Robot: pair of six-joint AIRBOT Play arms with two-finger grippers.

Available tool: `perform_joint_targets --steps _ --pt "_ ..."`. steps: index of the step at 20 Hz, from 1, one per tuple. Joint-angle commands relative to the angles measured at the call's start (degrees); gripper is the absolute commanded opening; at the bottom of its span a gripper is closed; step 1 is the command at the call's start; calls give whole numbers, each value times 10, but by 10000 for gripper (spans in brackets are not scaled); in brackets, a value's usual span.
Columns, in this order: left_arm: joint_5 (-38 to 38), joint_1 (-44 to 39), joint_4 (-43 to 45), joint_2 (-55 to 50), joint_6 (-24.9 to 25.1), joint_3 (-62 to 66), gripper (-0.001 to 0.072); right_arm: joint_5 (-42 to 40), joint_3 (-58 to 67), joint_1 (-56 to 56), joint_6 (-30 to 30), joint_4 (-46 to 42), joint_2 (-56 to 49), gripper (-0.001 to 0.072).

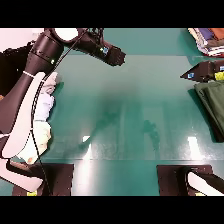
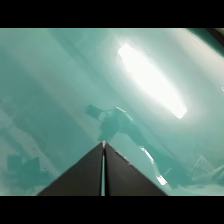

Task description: Fold the shirts.

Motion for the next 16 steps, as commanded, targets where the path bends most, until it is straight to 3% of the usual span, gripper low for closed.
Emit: perform_joint_targets --steps 1,4,7,9,13,15,16 --pt "-94 34 7 20 2 0 19 4 0 0 0 0 0 17" --pt "-165 113 59 83 11 -20 19 4 0 1 0 1 0 17" --pt "-210 203 199 161 6 -78 19 -2 0 1 0 0 0 17" --pt "-206 265 276 204 -3 -134 20 -8 0 1 0 0 0 17" --pt "-144 371 281 222 -4 -254 37 -41 0 1 0 0 0 17" --pt "-59 392 281 219 -25 -331 612 -43 0 1 0 0 0 17" --pt "-11 395 282 218 -40 -369 643 -45 0 1 0 0 0 17"
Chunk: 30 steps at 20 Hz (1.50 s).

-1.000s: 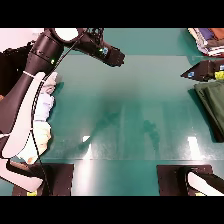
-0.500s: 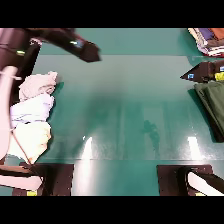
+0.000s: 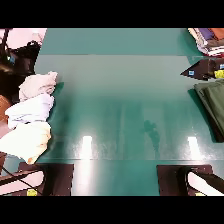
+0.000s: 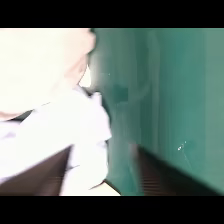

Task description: Fold the shirts.

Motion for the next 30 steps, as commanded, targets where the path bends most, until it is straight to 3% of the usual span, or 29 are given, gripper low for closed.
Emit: perform_joint_targets --steps 1,4,10,11,12,13,15,16,17,18,22,25,30 --pt "161 38 23 6 -26 -136 642 -13 0 0 0 0 0 17" --pt "282 39 22 -19 -38 -215 641 -15 0 1 0 0 0 17" --pt "336 39 29 -102 -67 -217 641 -14 0 1 0 0 0 17" --pt "346 38 29 -102 -68 -214 593 -14 0 1 1 0 0 17" --pt "350 39 29 -102 -69 -210 346 -15 0 1 0 0 0 17" --pt "356 39 29 -102 -69 -207 248 -14 0 1 1 0 0 17" --pt "369 38 29 -102 -69 -207 323 -14 0 1 1 0 -1 17" --pt "370 38 29 -102 -69 -207 271 -14 0 1 1 0 -1 17" --pt "369 39 29 -102 -69 -207 90 -14 0 1 1 0 -1 17" --pt "369 39 29 -102 -67 -206 21 -14 0 1 1 0 -1 17" --pt "337 38 29 -85 -67 -178 19 -15 0 1 1 1 -1 17" --pt "293 37 29 -14 -64 -112 18 -26 1 0 1 10 0 17" --pt "140 -9 29 154 -30 73 17 -68 70 -3 0 34 -5 17"
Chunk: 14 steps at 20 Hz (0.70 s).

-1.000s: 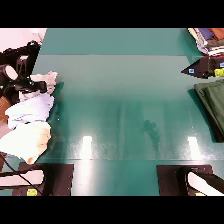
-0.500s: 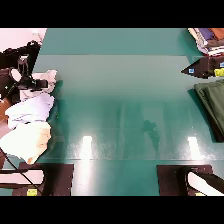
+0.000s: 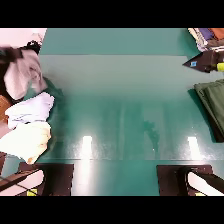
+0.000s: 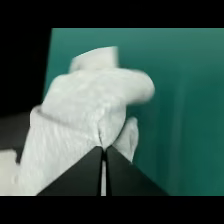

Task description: Fold the shirts.

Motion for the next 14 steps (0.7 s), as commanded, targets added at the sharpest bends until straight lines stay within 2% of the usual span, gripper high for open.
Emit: perform_joint_targets --steps 1,5,9,11,14 --pt "-105 -47 -1 104 19 117 17 -34 60 -2 0 9 -2 17" --pt "-162 -184 -2 146 -1 165 16 -45 148 -2 0 8 -2 17" --pt "-226 -341 -17 101 -48 108 17 -35 202 -2 0 8 -2 17" --pt "-221 -414 -62 67 -48 56 18 -22 216 -2 0 8 -2 17" --pt "-157 -506 -131 2 -33 -19 22 1 219 -2 0 8 -1 17"
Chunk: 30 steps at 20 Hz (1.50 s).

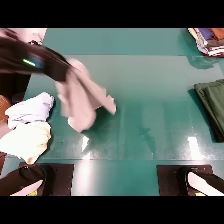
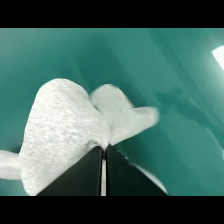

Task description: Fold the shirts.

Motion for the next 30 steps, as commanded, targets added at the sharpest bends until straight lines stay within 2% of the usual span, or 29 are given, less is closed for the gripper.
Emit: perform_joint_targets --steps 1,2,3,5,8,11,14,19,22,24,25,26,27,30 --pt "54 -103 -71 -69 24 -70 158 26 12 0 0 0 1 17" --pt "69 -111 -73 -92 25 -73 469 33 12 0 0 0 1 17" --pt "78 -107 -69 -108 26 -73 562 40 12 0 0 0 1 17" --pt "75 -79 -27 -111 25 -73 540 54 12 0 0 0 1 17" --pt "24 24 22 -102 21 -73 540 61 12 0 0 0 1 17" --pt "12 137 -14 -103 21 -121 540 65 12 0 0 -3 1 17" --pt "58 207 -65 -105 26 -225 540 65 12 0 0 -4 1 17" --pt "169 232 -109 -140 32 -358 540 65 12 0 0 -4 1 17" --pt "193 232 -181 -176 71 -362 540 65 12 0 0 -4 1 17" --pt "198 232 -209 -187 77 -362 538 66 12 0 0 -4 1 18" --pt "196 232 -209 -187 77 -360 523 65 12 0 0 -4 1 17" --pt "184 233 -205 -187 77 -354 286 65 12 0 0 -4 1 17" --pt "168 233 -199 -186 82 -344 15 65 12 0 0 -4 1 17" --pt "117 233 -146 -164 85 -291 20 65 11 0 0 -7 0 17"
